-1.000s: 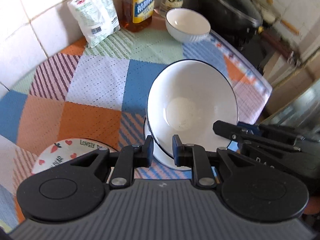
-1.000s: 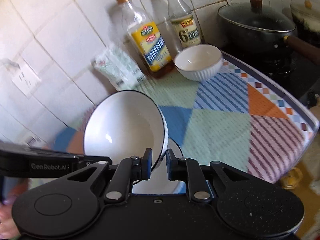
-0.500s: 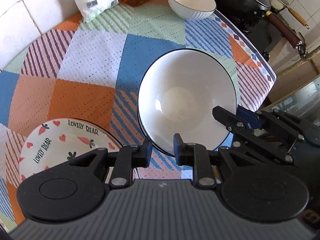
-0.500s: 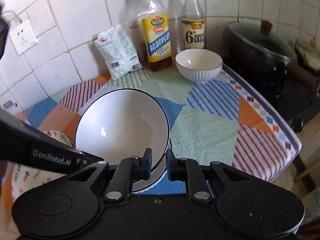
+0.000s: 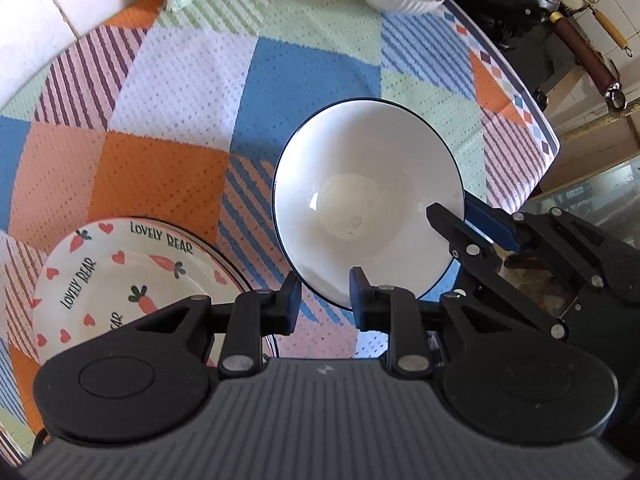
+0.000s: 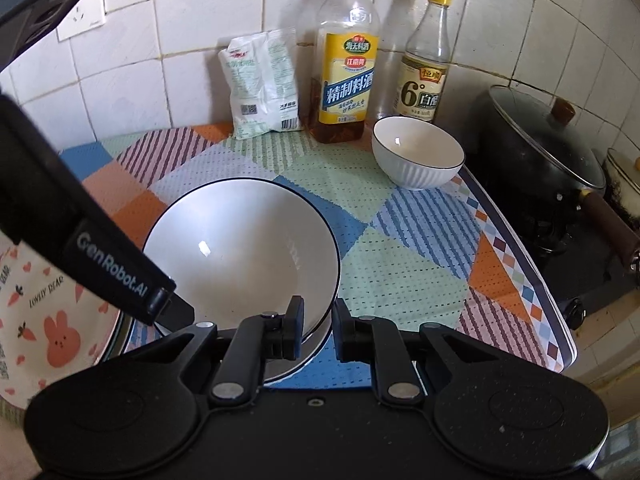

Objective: Organize plates and bowls
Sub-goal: 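Move the two nested bowls with the left gripper to the last white bowl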

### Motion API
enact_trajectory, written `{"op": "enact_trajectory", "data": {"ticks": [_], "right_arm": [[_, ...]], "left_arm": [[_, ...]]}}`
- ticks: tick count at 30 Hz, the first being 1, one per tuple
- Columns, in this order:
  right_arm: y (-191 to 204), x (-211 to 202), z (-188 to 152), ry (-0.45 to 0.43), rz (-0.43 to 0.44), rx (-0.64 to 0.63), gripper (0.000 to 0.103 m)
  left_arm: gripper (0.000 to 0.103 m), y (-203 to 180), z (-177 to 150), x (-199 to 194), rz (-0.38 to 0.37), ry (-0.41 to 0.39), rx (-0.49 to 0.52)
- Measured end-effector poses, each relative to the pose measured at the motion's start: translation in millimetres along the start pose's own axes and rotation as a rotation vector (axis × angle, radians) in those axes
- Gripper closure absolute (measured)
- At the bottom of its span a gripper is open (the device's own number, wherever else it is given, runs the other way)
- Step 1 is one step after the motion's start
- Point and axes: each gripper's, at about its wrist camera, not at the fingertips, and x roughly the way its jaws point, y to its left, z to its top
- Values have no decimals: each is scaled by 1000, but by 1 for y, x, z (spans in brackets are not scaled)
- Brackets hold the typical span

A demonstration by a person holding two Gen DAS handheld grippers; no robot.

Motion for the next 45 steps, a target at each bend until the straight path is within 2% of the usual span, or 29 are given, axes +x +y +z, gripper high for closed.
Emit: {"op": "enact_trajectory", "data": {"ticks": [4,6,9,11,13,16,18,20,23,25,26,34,36,38,39,43,45], "right_arm": [[4,-1,-5,-28,-35,-46,85],[6,-4,-5,-55,-45,-78,85],[8,-3,-5,-49,-54,-110,85],[4,-7,-4,-64,-36,-108,85],[-5,-15,-4,-104,-3,-67,84],[-16,-23,-3,-152,-4,-8,75],[-21,-25,-2,-196,-59,-4,53],[-28,-22,2,-205,-77,-4,53],[-43,-18,10,-228,-58,12,52],[-57,-15,14,-254,-37,14,44],[-66,-12,17,-256,-31,23,41],[-124,22,33,-241,43,112,40],[-132,33,36,-241,45,117,34],[-139,46,39,-240,36,115,32],[-142,55,41,-230,40,107,31],[-148,82,43,-189,74,70,30],[-151,94,44,-179,107,77,23]], "left_arm": [[78,0,2,-1,6,-2,-7],[75,2,4,-1,-2,4,-14],[74,2,8,-4,4,1,-16],[74,2,11,-9,14,-10,-16],[67,3,13,-17,15,-40,-23],[64,0,19,-30,21,-95,-11],[62,-1,23,-36,5,-129,-18],[62,-1,31,-41,-4,-134,-44],[61,-3,44,-48,-9,-137,-96],[59,-5,50,-54,3,-155,-128],[58,-6,54,-56,4,-164,-140],[56,-23,88,-62,43,-252,-144],[55,-31,99,-59,78,-280,-125],[54,-41,108,-50,148,-299,-88],[54,-45,113,-45,161,-310,-80],[54,-49,133,-26,149,-329,-87],[54,-51,142,-18,146,-340,-104]]}}
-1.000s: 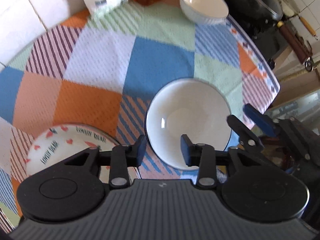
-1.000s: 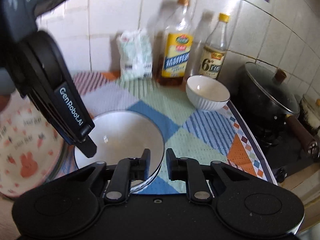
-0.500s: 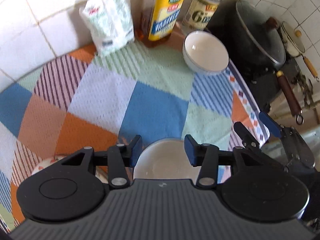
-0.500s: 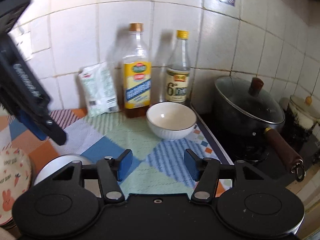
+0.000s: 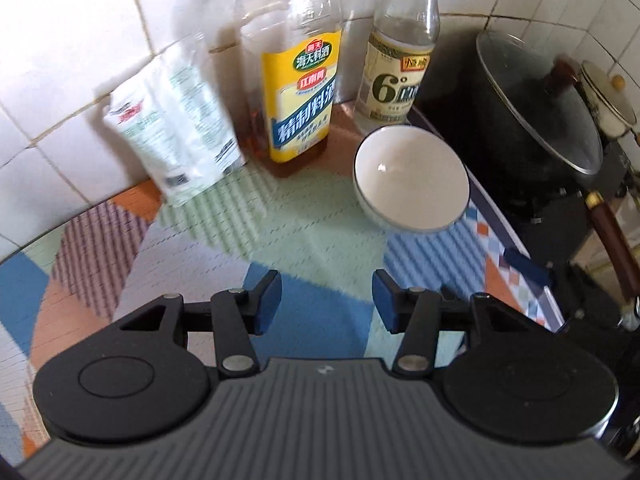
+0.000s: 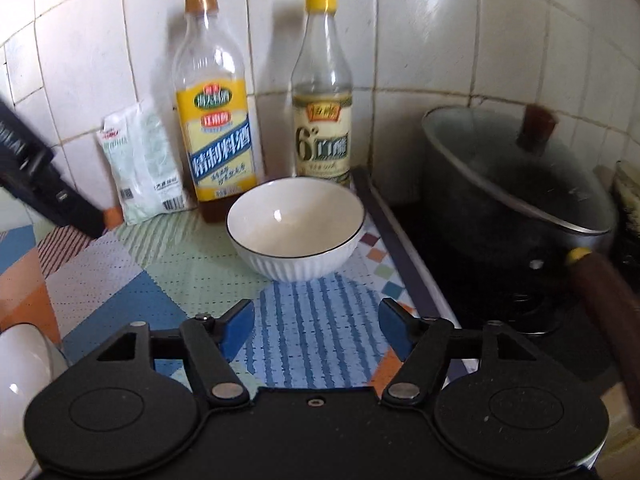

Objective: Organize plates and bowls
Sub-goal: 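Move the two nested bowls with the left gripper to the last white bowl, then nest the held bowls into the last white bowl and lift all three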

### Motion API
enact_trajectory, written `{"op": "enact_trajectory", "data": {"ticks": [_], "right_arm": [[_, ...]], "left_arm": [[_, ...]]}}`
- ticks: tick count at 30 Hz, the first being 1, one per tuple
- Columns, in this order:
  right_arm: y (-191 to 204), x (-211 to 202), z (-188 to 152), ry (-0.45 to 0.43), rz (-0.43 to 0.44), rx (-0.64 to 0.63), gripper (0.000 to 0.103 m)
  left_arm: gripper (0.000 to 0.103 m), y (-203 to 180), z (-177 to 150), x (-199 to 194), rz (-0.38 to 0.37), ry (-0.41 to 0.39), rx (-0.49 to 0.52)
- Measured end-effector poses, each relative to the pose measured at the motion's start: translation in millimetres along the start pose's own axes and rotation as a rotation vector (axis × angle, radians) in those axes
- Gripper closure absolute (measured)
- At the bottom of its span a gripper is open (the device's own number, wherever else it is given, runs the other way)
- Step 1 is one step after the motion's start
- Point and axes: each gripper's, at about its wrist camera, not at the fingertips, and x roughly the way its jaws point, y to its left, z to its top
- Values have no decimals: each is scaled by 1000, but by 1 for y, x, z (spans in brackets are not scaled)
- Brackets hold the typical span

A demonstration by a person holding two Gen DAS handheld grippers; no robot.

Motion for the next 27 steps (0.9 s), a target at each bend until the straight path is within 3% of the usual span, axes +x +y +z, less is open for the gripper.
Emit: {"op": "enact_trajectory", "data": {"ticks": [2,3,6,11,15,20,24,27], "right_arm": [[-2,11,0,10,20,-2,7],[-2,15,0,3,32,-5,5],[-3,31,4,9,51,-27,5],[0,53,14,9,69,-55,5],[5,68,19,10,49,-109,5],[5,79,24,20,42,-146,5],[4,86,27,34,56,-150,5],[2,90,29,33,70,-157,5]], "left_arm": [[51,-3,6,10,-17,-6,-27],[48,-5,8,15,-20,-8,-39],[40,-16,16,28,21,-23,-45],[40,-31,29,46,38,-72,13],[40,-47,40,80,60,-59,68],[44,-43,46,107,7,-10,10],[43,-30,40,106,-5,-48,-55],[57,-21,38,106,-8,-60,-103]]}}
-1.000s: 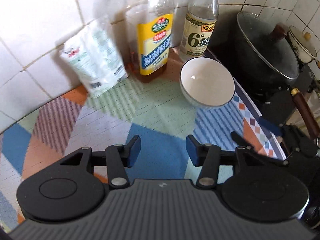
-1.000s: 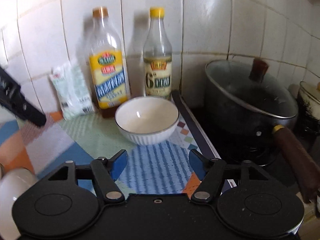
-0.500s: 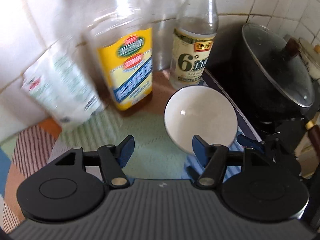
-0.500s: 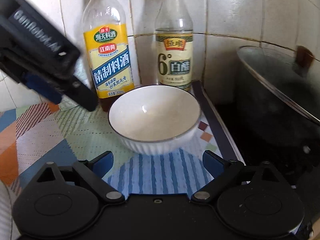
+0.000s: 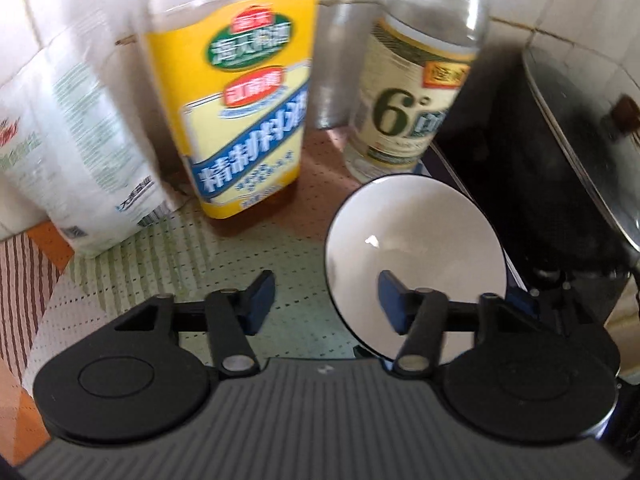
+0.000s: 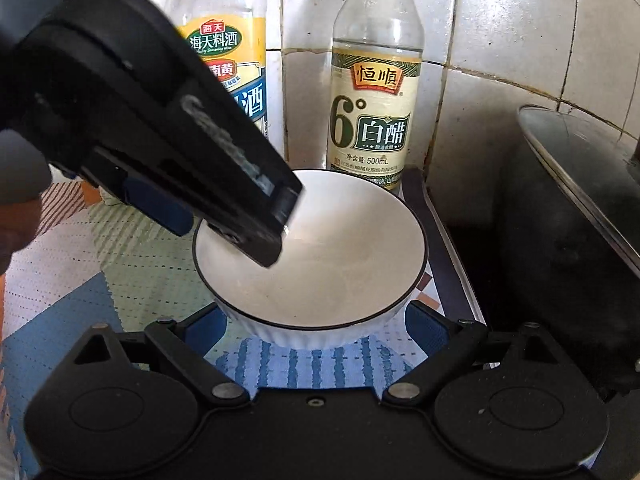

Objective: Organize plates and bowls
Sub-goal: 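Nest the held bowls into the last white bowl and lift all three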

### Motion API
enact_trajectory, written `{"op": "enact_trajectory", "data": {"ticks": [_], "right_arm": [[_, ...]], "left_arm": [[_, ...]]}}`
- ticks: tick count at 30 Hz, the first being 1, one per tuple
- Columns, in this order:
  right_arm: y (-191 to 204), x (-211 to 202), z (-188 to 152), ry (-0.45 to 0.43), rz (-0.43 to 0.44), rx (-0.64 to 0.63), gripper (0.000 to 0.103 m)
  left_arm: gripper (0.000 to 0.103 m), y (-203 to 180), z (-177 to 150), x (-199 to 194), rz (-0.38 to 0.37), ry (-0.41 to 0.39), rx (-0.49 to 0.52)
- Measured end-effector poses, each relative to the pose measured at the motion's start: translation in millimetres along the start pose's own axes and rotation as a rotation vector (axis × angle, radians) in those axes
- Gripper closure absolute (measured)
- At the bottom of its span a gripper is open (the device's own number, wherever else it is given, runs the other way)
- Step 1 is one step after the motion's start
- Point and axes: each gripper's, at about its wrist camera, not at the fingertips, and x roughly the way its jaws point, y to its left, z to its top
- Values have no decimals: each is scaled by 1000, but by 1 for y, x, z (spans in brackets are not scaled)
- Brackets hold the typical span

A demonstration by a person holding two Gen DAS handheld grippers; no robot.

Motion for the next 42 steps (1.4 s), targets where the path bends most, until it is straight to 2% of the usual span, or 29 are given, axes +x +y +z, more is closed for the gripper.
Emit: {"op": "enact_trajectory", "data": {"ticks": [1,3,5,9,12,15,20,25,29,34,39,42], "right_arm": [[-1,1,0,-1,5,-3,5],[-1,6,2,4,10,-11,5],[-2,13,4,19,13,-5,5],[-3,21,6,42,14,15,6],[-1,21,7,32,8,-5,6],[2,20,6,30,16,-70,6],[-5,21,8,42,53,-81,5],[-1,16,6,50,79,-68,6],[5,2,7,35,100,-67,6],[20,-27,8,-4,110,-66,7],[36,-58,14,-62,107,-53,7],[42,-79,17,-93,121,-61,7]], "left_arm": [[62,2,0,1,-7,0,-13],[63,6,-1,4,-37,12,-22],[69,8,-5,7,-22,18,-27],[84,13,-9,8,-75,-2,-74],[92,9,-9,5,-22,-55,-54],[98,6,-6,7,-20,-37,-44],[98,2,1,9,-10,-8,-38],[98,1,7,3,8,69,-39],[98,0,3,-14,20,76,16],[98,0,-5,-48,56,44,52],[97,7,-5,-82,20,38,114],[96,12,-10,-105,11,18,114]]}}
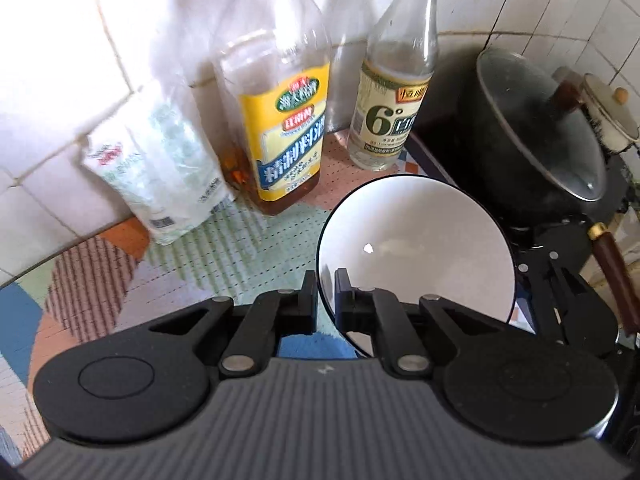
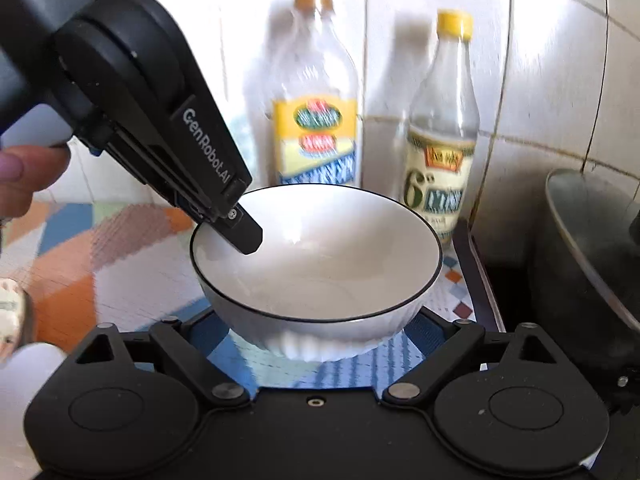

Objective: Organize plates and bowls
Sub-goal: 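Nest the held bowls into the last white bowl and lift all three, then carry the three nested white bowls with the left gripper toward the plate stack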

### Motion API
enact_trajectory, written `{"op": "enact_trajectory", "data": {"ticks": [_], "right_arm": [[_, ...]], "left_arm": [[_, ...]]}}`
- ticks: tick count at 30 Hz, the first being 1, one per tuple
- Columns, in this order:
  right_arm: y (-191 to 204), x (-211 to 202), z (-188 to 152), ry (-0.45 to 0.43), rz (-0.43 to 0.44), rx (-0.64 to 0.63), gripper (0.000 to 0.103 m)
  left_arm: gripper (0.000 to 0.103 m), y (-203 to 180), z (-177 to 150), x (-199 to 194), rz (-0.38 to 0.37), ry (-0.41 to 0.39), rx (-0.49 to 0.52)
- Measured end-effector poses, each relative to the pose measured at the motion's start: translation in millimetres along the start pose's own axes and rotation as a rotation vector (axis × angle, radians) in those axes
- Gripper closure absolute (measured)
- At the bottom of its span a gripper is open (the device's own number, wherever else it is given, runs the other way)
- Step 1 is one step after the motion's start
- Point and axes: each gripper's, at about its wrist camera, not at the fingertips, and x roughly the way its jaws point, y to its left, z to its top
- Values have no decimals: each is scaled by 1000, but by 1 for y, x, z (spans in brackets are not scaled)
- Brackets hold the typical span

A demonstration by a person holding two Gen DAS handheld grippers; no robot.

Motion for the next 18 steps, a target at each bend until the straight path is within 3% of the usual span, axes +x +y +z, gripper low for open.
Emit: {"op": "enact_trajectory", "data": {"ticks": [10,18], "right_arm": [[33,-47,11,-9,64,-31,7],[64,-66,4,10,149,-74,7]], "left_arm": [[95,20,-37,-61,-25,-24,-3],[95,50,-76,-81,-38,24,-118]]}}
